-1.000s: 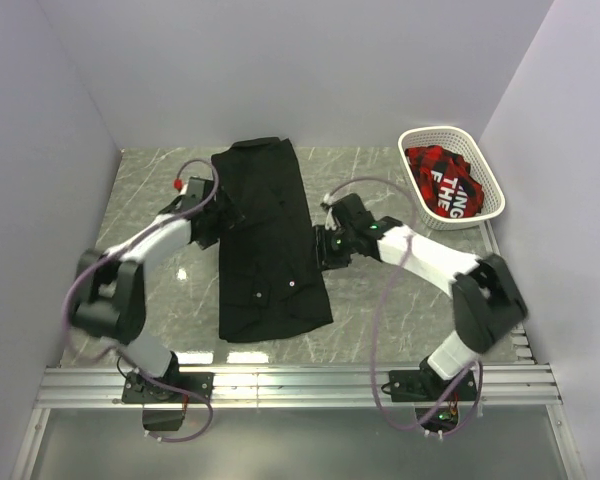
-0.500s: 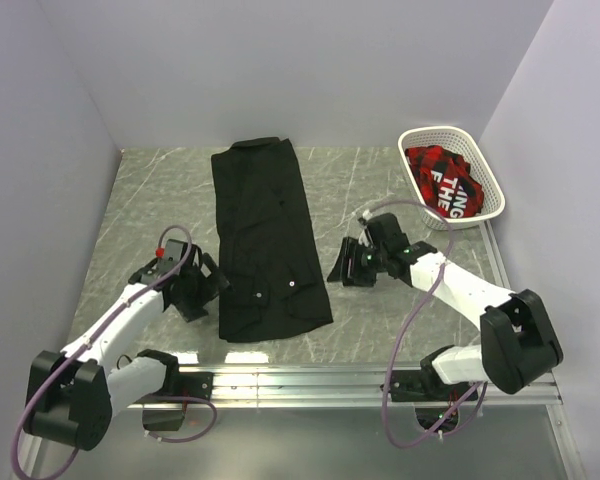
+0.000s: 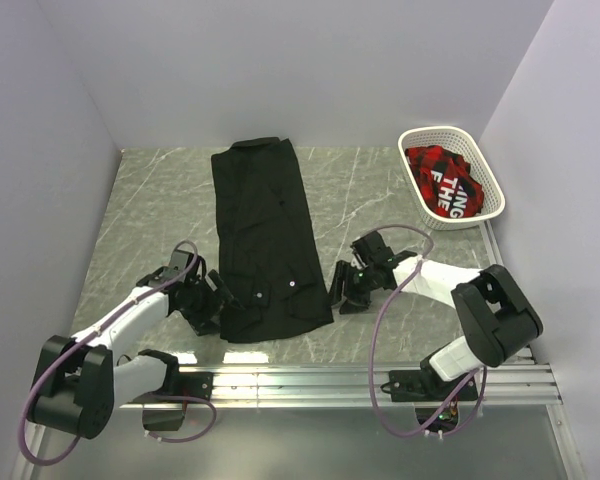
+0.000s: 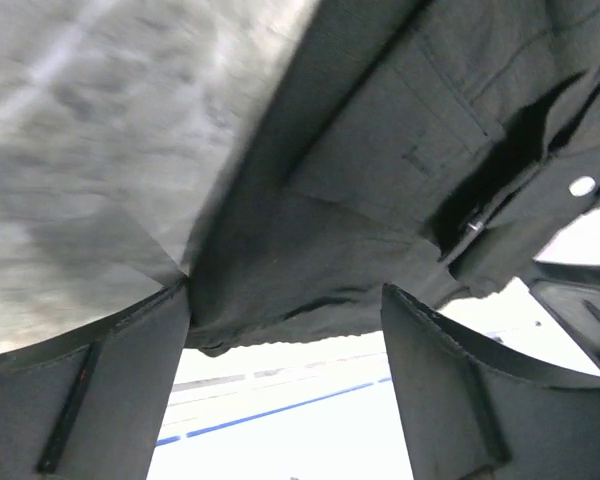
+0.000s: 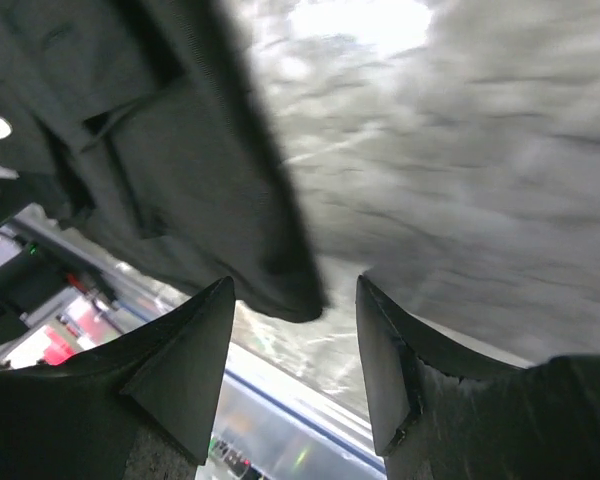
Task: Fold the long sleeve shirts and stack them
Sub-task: Fold the shirt
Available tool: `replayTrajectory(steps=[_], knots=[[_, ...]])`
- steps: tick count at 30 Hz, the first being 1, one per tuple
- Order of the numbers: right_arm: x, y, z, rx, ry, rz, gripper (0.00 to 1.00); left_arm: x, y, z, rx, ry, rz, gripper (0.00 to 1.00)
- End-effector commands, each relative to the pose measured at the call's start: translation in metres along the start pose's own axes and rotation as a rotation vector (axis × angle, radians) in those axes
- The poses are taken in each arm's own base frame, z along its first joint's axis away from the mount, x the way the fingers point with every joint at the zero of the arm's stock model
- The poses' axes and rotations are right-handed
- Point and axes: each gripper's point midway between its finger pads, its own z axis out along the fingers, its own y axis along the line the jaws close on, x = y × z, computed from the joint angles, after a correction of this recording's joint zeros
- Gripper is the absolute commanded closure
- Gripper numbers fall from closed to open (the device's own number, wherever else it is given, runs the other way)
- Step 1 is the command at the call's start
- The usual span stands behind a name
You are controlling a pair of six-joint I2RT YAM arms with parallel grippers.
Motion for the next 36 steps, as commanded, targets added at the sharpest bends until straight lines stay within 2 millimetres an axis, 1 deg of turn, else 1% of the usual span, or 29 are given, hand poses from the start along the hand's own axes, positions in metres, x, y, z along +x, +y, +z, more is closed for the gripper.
replayTrajectory(steps=[1, 2, 3, 4, 6, 7, 9, 10, 12, 13, 14, 15, 16, 17, 18, 20, 22, 23, 26, 27, 28, 30, 32, 33, 34, 35, 36], knots=[[0.012, 0.008, 0.013, -0.012, 0.038, -0.012, 0.41, 0.018, 0.019, 0.013, -0.043, 0.061, -0.011, 0.18], [0.015, 0.010, 0.016, -0.006, 0.048, -0.015, 0.41, 0.019, 0.019, 0.015, -0.042, 0.070, -0.012, 0.19], [0.023, 0.012, 0.020, 0.006, 0.070, -0.036, 0.41, 0.022, 0.018, 0.016, -0.037, 0.082, -0.006, 0.20], [0.022, 0.017, 0.021, 0.006, 0.067, -0.048, 0.41, 0.025, 0.019, 0.017, -0.041, 0.090, -0.002, 0.22], [0.025, 0.015, 0.024, 0.032, 0.081, -0.059, 0.41, 0.027, 0.020, 0.019, -0.045, 0.099, 0.000, 0.27], [0.024, 0.016, 0.024, 0.034, 0.080, -0.060, 0.42, 0.029, 0.020, 0.019, -0.043, 0.105, 0.005, 0.33], [0.024, 0.016, 0.024, 0.037, 0.072, -0.058, 0.46, 0.031, 0.020, 0.020, -0.044, 0.112, 0.008, 0.38], [0.025, 0.014, 0.023, 0.043, 0.073, -0.055, 0.48, 0.032, 0.020, 0.020, -0.046, 0.119, 0.011, 0.45], [0.023, 0.015, 0.020, 0.046, 0.058, -0.060, 0.59, 0.033, 0.019, 0.019, -0.039, 0.119, 0.015, 0.55], [0.021, 0.017, 0.019, 0.044, 0.050, -0.064, 0.65, 0.032, 0.018, 0.018, -0.035, 0.117, 0.017, 0.68], [0.021, 0.017, 0.017, 0.048, 0.047, -0.067, 0.71, 0.032, 0.015, 0.016, -0.024, 0.108, 0.020, 0.73], [0.018, 0.018, 0.014, 0.048, 0.031, -0.075, 0.81, 0.031, 0.014, 0.014, -0.020, 0.102, 0.022, 0.79], [0.015, 0.022, 0.011, 0.043, 0.019, -0.084, 0.86, 0.030, 0.012, 0.011, -0.018, 0.099, 0.026, 0.85], [0.015, 0.021, 0.008, 0.055, 0.019, -0.093, 0.93, 0.029, 0.009, 0.008, -0.008, 0.092, 0.036, 0.95], [0.013, 0.024, 0.005, 0.051, 0.010, -0.104, 0.95, 0.029, 0.008, 0.005, -0.006, 0.092, 0.041, 0.99], [0.012, 0.027, -0.003, 0.052, 0.001, -0.128, 1.00, 0.031, 0.005, -0.004, 0.002, 0.095, 0.058, 0.99], [0.011, 0.030, -0.009, 0.048, -0.006, -0.154, 1.00, 0.033, 0.001, -0.011, 0.013, 0.099, 0.072, 0.99], [0.013, 0.031, -0.014, 0.047, -0.004, -0.161, 1.00, 0.037, 0.004, -0.017, 0.009, 0.111, 0.080, 1.00], [0.022, 0.030, -0.022, 0.029, 0.018, -0.178, 1.00, 0.047, 0.007, -0.027, 0.016, 0.141, 0.096, 0.99], [0.027, 0.029, -0.023, 0.023, 0.033, -0.180, 1.00, 0.054, 0.007, -0.031, 0.029, 0.170, 0.090, 0.99], [0.038, 0.030, -0.031, -0.003, 0.065, -0.187, 1.00, 0.061, 0.010, -0.038, 0.040, 0.184, 0.094, 1.00], [0.039, 0.033, -0.037, -0.016, 0.054, -0.200, 1.00, 0.065, 0.013, -0.041, 0.033, 0.198, 0.090, 1.00], [0.038, 0.033, -0.047, -0.001, 0.033, -0.222, 1.00, 0.065, 0.007, -0.049, 0.058, 0.189, 0.098, 0.99], [0.031, 0.040, -0.054, -0.004, 0.004, -0.237, 1.00, 0.065, 0.006, -0.053, 0.057, 0.186, 0.097, 0.99], [0.027, 0.042, -0.058, 0.001, -0.016, -0.247, 1.00, 0.059, -0.003, -0.058, 0.078, 0.157, 0.110, 0.99], [0.022, 0.044, -0.063, 0.011, -0.044, -0.254, 1.00, 0.055, -0.008, -0.060, 0.084, 0.133, 0.109, 1.00], [0.015, 0.053, -0.068, -0.004, -0.066, -0.262, 1.00, 0.048, -0.011, -0.060, 0.083, 0.099, 0.111, 1.00]])
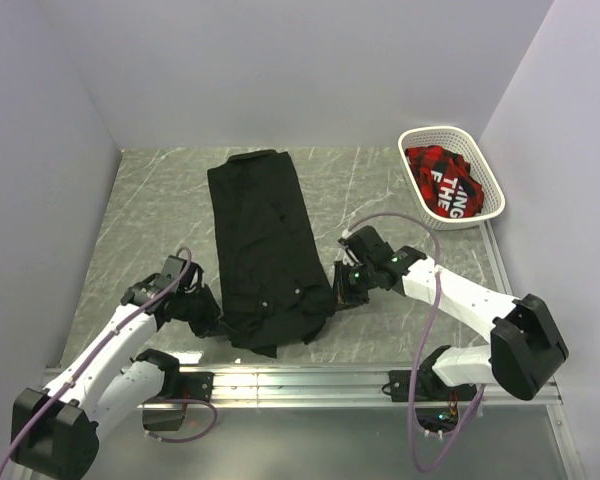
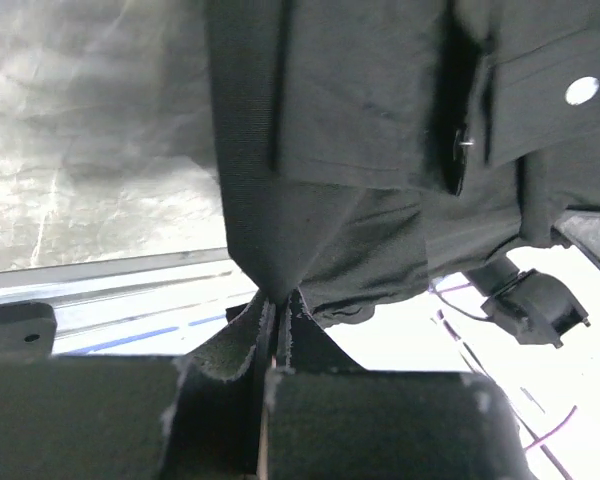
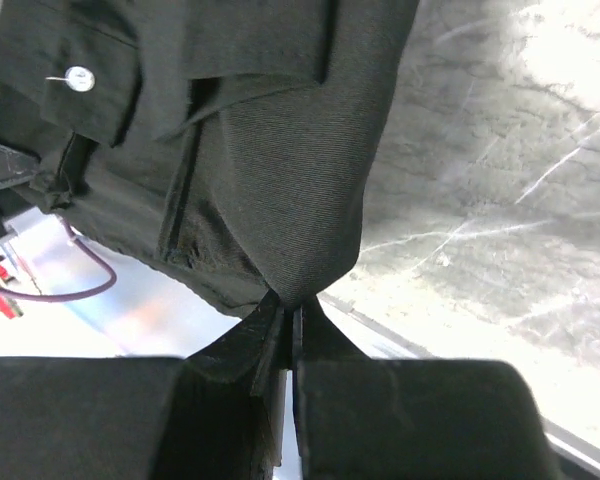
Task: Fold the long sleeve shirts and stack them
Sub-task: Fold the shirt
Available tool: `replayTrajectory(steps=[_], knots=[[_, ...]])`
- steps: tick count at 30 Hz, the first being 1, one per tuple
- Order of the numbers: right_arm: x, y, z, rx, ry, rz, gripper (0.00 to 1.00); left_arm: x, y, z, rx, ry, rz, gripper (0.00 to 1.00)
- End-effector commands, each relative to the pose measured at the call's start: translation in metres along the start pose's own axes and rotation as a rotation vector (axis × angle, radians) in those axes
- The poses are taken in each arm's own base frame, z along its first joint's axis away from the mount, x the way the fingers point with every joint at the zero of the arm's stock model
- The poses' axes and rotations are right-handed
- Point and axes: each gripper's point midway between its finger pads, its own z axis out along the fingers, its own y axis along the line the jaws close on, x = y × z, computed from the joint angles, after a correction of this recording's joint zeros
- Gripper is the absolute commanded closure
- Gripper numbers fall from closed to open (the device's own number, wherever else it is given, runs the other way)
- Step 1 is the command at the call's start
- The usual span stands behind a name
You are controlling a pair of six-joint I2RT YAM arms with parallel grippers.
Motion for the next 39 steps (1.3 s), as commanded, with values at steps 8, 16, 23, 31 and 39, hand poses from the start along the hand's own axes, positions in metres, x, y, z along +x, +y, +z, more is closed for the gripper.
replayTrajectory(steps=[8, 16, 23, 31, 39], knots=[[-0.078, 0.030, -0.036, 0.005, -0.194, -0.070, 1.00, -0.083, -0.068, -0.023, 0.063, -0.326, 0.048, 0.99], [-0.159, 0.060, -0.046, -0.062, -0.293, -0.071, 1.00, -0.160, -0.113, -0.031, 0.137, -0.461, 0.017, 0.98], [-0.207, 0.068, -0.029, -0.077, -0.303, -0.079, 1.00, -0.208, -0.125, -0.030, 0.130, -0.503, 0.007, 0.98], [-0.244, 0.062, 0.009, -0.089, -0.306, -0.088, 1.00, -0.249, -0.112, -0.009, 0.109, -0.521, -0.071, 0.98], [-0.273, 0.057, 0.040, -0.130, -0.300, -0.088, 0.97, -0.275, -0.106, 0.021, 0.111, -0.500, -0.129, 0.96]])
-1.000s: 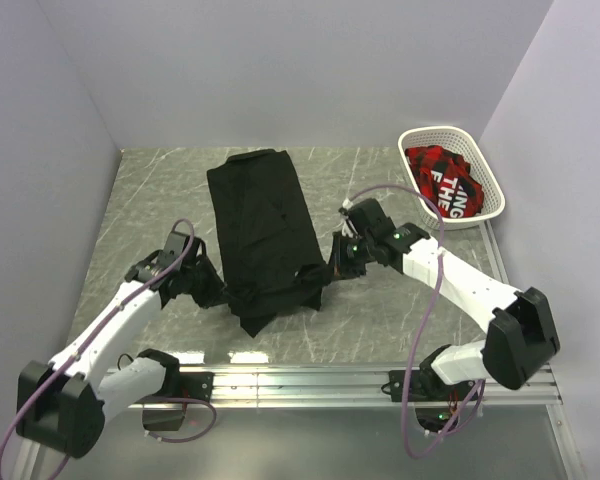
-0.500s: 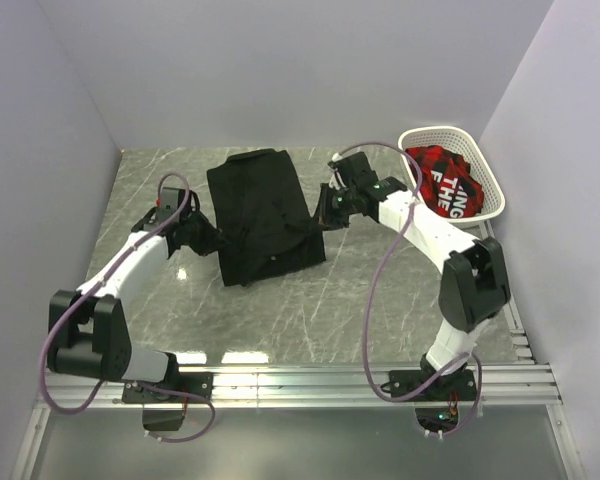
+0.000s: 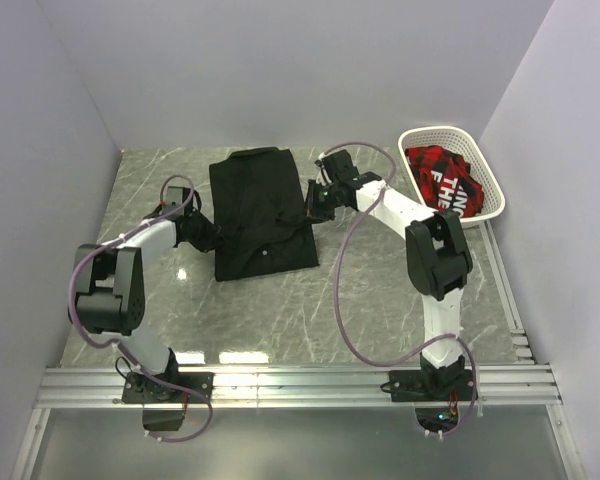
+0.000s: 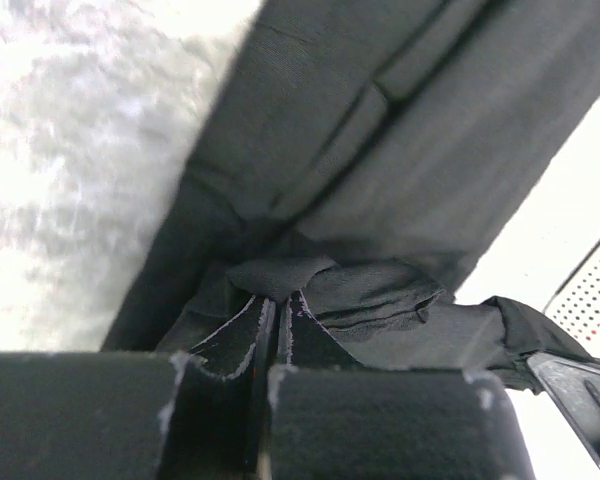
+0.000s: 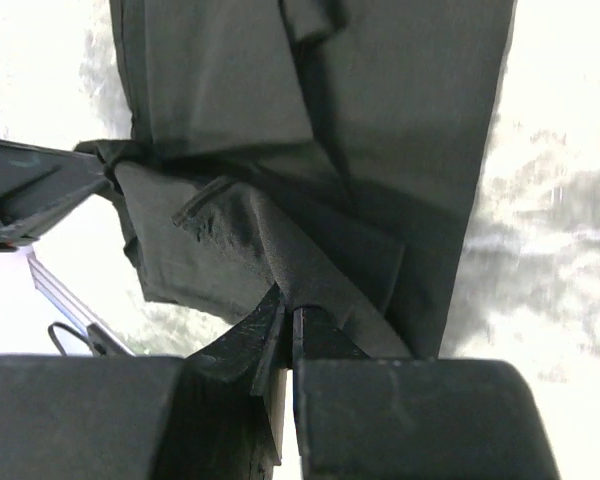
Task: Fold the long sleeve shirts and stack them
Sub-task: Fold the shirt
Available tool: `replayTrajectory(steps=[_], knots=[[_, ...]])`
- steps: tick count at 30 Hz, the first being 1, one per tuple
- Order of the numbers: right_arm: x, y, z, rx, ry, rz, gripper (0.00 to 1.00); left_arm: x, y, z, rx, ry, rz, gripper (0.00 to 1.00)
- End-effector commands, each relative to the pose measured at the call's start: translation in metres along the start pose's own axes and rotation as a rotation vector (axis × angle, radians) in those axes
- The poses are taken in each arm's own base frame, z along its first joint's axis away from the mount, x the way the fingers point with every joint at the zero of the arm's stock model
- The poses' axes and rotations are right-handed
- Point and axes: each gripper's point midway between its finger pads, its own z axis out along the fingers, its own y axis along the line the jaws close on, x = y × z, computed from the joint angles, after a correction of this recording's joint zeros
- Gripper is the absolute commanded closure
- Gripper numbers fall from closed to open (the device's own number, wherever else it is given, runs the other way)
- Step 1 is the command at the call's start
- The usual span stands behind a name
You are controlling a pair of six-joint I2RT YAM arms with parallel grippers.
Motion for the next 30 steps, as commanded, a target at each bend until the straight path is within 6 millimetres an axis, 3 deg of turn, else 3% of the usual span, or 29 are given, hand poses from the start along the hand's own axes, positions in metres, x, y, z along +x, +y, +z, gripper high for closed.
replayTrajectory(steps=[1, 8, 11, 12, 16, 18, 22, 25, 26, 28, 29, 30], knots=[[-0.032, 0.013, 0.002, -0.073, -0.072, -0.036, 0.97, -0.023, -0.028, 0.004, 0.087, -0.056, -0.009, 0.96], [-0.049, 0.004, 0.018, -0.081, -0.089, 0.021, 0.92, -0.041, -0.027, 0.021, 0.060, -0.091, -0.029, 0.92], [-0.057, 0.003, 0.021, -0.105, -0.102, 0.059, 0.75, -0.047, -0.030, 0.028, 0.063, -0.089, -0.041, 0.83], [-0.059, 0.002, 0.021, -0.117, -0.101, 0.070, 0.67, -0.048, -0.030, 0.032, 0.058, -0.084, -0.047, 0.76], [-0.082, 0.008, 0.007, -0.129, -0.163, 0.061, 0.55, -0.061, -0.046, 0.024, 0.091, -0.102, -0.041, 0.53], [-0.100, 0.013, -0.009, -0.125, -0.220, 0.043, 0.51, -0.074, -0.061, 0.010, 0.129, -0.133, -0.032, 0.37], [-0.122, 0.022, -0.042, -0.102, -0.321, -0.003, 0.45, -0.093, -0.083, -0.025, 0.186, -0.202, -0.010, 0.16], [-0.118, 0.028, -0.060, -0.111, -0.355, -0.020, 0.43, -0.103, -0.093, -0.055, 0.217, -0.267, 0.019, 0.04], [-0.102, 0.019, -0.053, -0.105, -0.321, 0.006, 0.43, -0.104, -0.092, -0.062, 0.206, -0.285, 0.041, 0.01], [-0.093, 0.025, -0.063, -0.136, -0.339, 0.009, 0.43, -0.103, -0.095, -0.082, 0.216, -0.318, 0.070, 0.01], [-0.072, 0.009, -0.052, -0.118, -0.295, 0.058, 0.43, -0.102, -0.090, -0.087, 0.206, -0.326, 0.080, 0.01], [-0.071, 0.016, -0.058, -0.152, -0.322, 0.052, 0.43, -0.101, -0.089, -0.101, 0.207, -0.356, 0.106, 0.01]])
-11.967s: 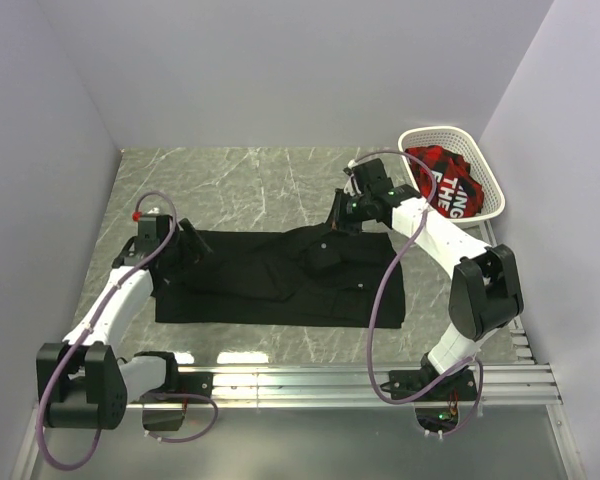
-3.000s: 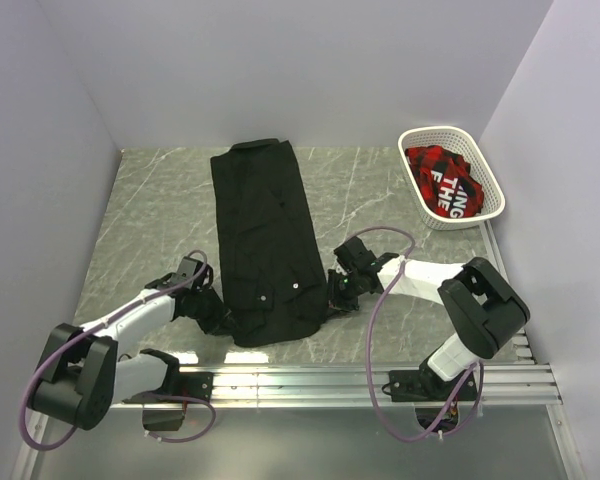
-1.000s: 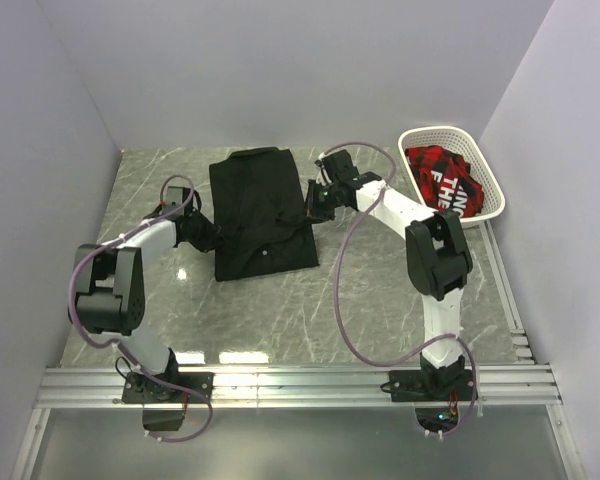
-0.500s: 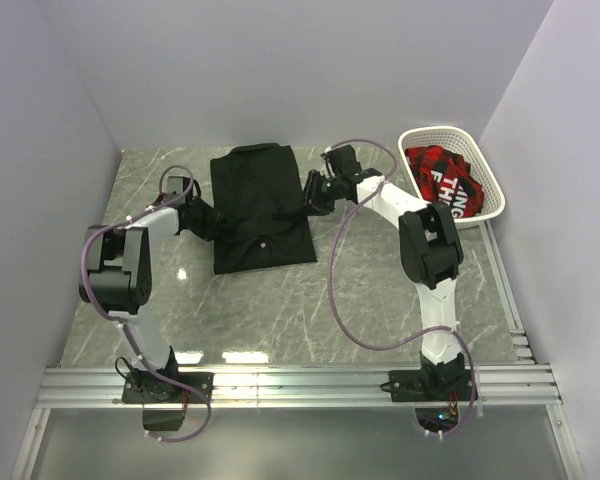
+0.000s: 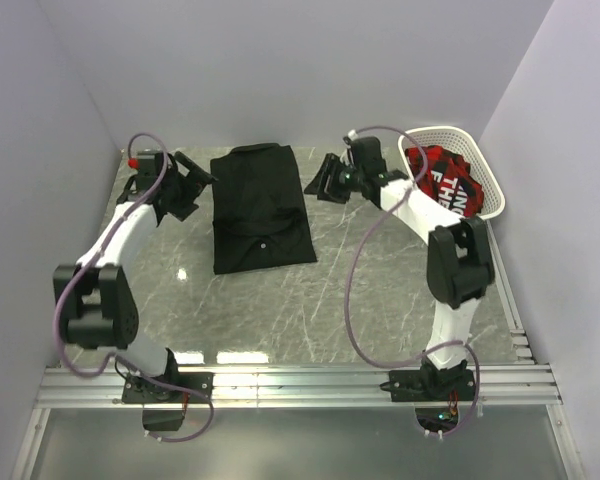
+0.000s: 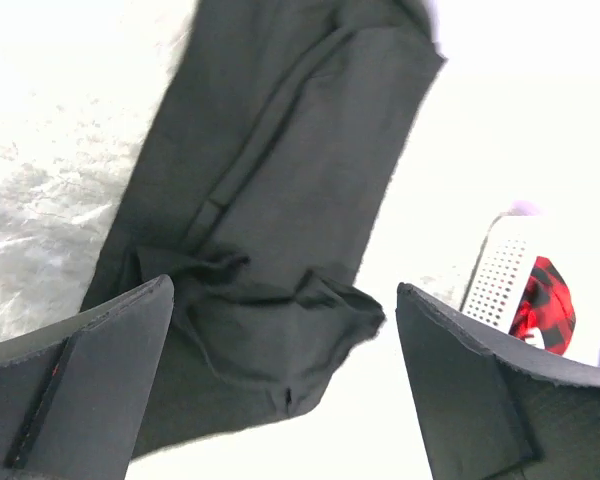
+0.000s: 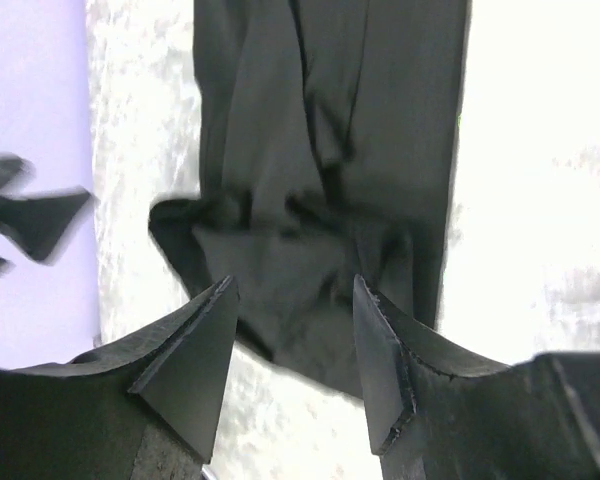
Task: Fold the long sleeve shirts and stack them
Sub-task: Fold the shirt
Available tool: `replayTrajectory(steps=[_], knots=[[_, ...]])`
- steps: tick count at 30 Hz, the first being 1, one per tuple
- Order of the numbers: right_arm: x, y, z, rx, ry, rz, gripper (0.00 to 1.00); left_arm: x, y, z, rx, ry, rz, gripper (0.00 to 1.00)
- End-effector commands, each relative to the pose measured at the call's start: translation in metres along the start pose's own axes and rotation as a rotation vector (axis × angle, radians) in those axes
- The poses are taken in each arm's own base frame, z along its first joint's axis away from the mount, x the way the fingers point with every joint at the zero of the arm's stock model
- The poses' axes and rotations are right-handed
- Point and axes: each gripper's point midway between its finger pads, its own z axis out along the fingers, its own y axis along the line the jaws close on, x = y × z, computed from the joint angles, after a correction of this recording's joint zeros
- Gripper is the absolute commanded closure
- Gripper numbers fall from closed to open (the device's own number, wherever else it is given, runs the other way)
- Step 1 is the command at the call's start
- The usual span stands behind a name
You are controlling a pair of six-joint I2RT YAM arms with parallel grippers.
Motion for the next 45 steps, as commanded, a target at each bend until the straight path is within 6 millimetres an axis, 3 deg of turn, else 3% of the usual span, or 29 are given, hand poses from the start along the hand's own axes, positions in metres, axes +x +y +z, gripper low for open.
replayTrajectory(steps=[1, 3, 5, 9, 13, 16, 20, 35, 41, 45], knots=[[0.023, 0.001, -0.015, -0.050, -0.023, 0.037, 0.43, -0.015, -0.011, -0.040, 0.020, -0.091, 0.098, 0.01], [0.036, 0.008, -0.016, -0.104, -0.009, 0.071, 0.43, -0.016, -0.010, -0.059, 0.033, -0.126, 0.144, 0.01], [0.059, 0.000, -0.013, -0.105, 0.028, 0.117, 0.43, -0.012, 0.003, -0.066, 0.006, -0.141, 0.175, 0.01], [0.084, 0.007, -0.002, -0.151, 0.044, 0.154, 0.43, -0.007, 0.022, -0.088, -0.021, -0.179, 0.271, 0.01], [0.103, 0.004, 0.009, -0.169, 0.065, 0.233, 0.43, 0.002, 0.055, -0.094, -0.089, -0.207, 0.309, 0.01], [0.110, 0.004, 0.019, -0.179, 0.073, 0.258, 0.43, 0.004, 0.067, -0.093, -0.105, -0.233, 0.316, 0.01], [0.124, -0.004, 0.032, -0.162, 0.099, 0.307, 0.43, 0.005, 0.068, -0.088, -0.112, -0.215, 0.318, 0.01], [0.129, -0.003, 0.031, -0.123, 0.099, 0.323, 0.43, 0.010, 0.066, -0.084, -0.096, -0.187, 0.313, 0.01], [0.125, 0.008, 0.043, -0.169, 0.096, 0.349, 0.43, 0.012, 0.066, -0.083, -0.093, -0.180, 0.310, 0.01], [0.107, 0.026, 0.052, -0.220, 0.079, 0.344, 0.43, 0.011, 0.067, -0.083, -0.095, -0.182, 0.307, 0.01]])
